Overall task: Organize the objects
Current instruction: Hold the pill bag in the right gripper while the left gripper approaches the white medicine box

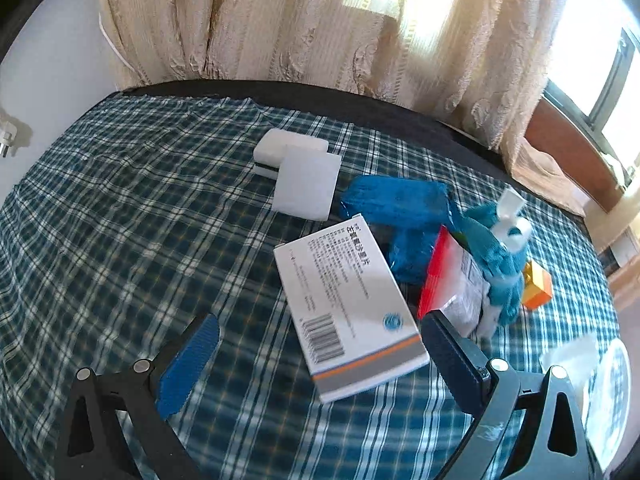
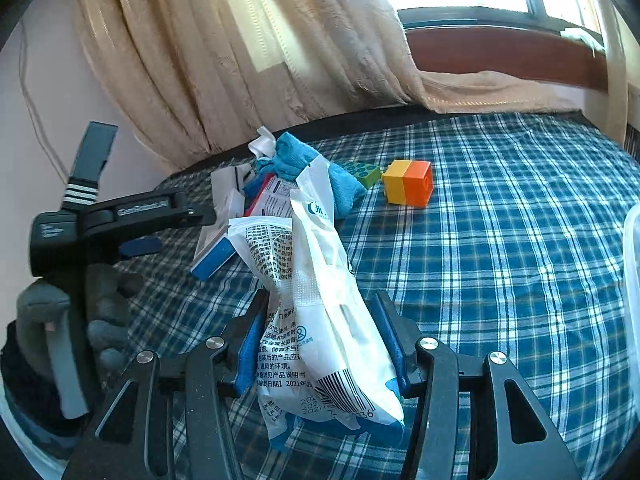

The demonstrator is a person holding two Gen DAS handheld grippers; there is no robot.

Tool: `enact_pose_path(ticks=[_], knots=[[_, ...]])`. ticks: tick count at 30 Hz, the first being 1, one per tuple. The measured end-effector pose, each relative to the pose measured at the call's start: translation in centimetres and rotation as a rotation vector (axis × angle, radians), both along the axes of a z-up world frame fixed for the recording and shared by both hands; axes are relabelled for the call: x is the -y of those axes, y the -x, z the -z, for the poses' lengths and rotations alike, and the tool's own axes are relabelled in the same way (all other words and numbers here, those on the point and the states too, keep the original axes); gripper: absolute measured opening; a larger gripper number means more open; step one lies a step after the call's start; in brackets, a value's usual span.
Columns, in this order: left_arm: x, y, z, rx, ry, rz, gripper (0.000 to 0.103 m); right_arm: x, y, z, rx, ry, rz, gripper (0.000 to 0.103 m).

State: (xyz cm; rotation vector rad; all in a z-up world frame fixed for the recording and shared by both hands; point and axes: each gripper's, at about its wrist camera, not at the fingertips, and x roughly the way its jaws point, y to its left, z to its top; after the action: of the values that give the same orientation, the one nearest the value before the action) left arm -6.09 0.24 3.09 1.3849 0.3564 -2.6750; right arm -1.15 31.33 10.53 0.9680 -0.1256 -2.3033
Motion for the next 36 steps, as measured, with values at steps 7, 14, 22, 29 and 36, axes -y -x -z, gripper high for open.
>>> enact_pose_path(ticks=[7,14,22,29,36], knots=[[-0.2,1.1,0.6,0.013,-0.003,-0.018,0.103,0.0,0.1,0.0,0.009,0.018,-0.016,0.053],[0.2,1.6,1.5,0.036,-0.005,-0.025,0.102,0.1,0.2,0.2,0.030,0.019,-0.019,0.053],[0.1,1.4,1.9,0.035,-0.021,0.016,0.090,0.0,0.6,0.4,0.049,0.024,-0.021,0.053],[0.3,1.3,1.7,0.027,-0.017,0.011,0.091,0.0,0.8,0.6,0.060,0.025,-0.018,0.053],[0.1,1.5,1.9,0.027,-0.002,0.003,0.099,-0.1,0.8,0.6,0.064,0.027,-0.017,0.053]])
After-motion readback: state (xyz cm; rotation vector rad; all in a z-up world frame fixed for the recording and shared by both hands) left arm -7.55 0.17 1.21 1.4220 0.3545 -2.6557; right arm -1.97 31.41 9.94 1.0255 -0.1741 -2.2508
